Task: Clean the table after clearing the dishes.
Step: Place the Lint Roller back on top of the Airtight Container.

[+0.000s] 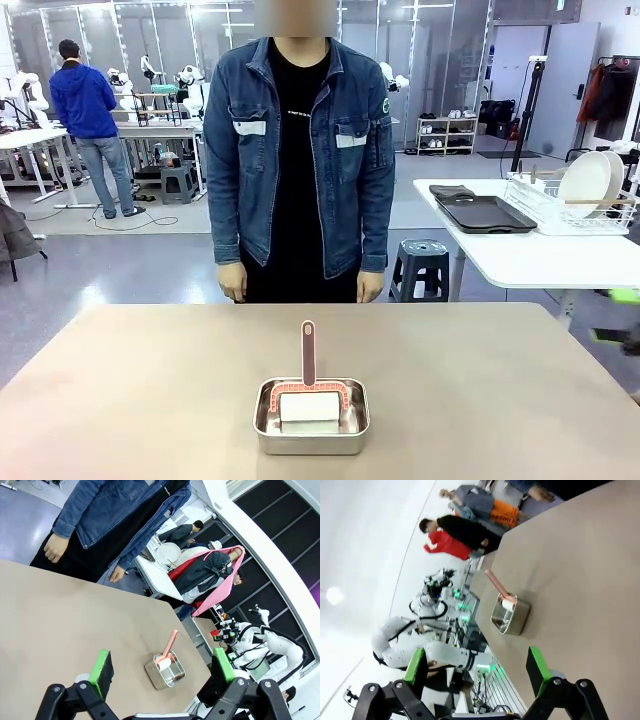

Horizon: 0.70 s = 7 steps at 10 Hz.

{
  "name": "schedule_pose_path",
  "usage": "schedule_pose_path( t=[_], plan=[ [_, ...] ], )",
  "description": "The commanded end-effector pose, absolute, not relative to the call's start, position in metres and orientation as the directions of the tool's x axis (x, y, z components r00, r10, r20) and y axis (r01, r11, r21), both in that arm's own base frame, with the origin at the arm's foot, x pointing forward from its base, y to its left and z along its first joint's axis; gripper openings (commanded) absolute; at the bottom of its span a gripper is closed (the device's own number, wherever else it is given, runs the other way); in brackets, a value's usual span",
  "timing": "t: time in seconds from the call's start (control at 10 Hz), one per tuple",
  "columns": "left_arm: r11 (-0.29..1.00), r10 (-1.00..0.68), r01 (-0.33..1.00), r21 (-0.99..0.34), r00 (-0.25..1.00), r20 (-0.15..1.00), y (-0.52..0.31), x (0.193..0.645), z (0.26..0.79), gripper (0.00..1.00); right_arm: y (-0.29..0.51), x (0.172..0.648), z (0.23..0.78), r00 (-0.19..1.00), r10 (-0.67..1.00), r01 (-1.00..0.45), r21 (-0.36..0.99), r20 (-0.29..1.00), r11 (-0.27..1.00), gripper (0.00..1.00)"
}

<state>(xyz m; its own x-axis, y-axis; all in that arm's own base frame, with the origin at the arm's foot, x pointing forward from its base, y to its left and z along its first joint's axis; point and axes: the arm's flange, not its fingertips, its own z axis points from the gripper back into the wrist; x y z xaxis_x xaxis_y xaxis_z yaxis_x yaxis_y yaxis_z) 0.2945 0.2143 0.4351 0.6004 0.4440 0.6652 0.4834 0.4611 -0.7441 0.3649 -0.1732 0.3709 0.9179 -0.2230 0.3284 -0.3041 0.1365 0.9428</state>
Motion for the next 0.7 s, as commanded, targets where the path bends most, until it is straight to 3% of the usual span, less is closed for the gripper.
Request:
schedule_pose_path(
  t=[0.0,0.3,0.5,0.6],
  plan=[
    [0.45,0.448,0.482,-0.751,0.606,0.658,0.216,0.292,0.438,1.0,-0.185,0.336,0.376,0.939,-0.226,-0.234,0.963,0.26,0.136,1.0],
    [0.45,0.448,0.482,-0.751,0.606,0.658,0.216,0.292,0.438,1.0,-0.204,0.305,0.371,0.922,-0.297,-0.203,0.962,0.25,0.181,1.0],
    [0.45,0.448,0.482,-0.751,0.606,0.658,0.216,0.292,0.438,1.0,-0.2,0.31,0.368,0.938,-0.219,-0.224,0.953,0.268,0.204,1.0],
    [0.45,0.448,0.482,-0.751,0.606,0.658,0.216,0.292,0.438,1.0,-0.212,0.308,0.364,0.92,-0.286,-0.225,0.959,0.268,0.173,1.0]
  ],
)
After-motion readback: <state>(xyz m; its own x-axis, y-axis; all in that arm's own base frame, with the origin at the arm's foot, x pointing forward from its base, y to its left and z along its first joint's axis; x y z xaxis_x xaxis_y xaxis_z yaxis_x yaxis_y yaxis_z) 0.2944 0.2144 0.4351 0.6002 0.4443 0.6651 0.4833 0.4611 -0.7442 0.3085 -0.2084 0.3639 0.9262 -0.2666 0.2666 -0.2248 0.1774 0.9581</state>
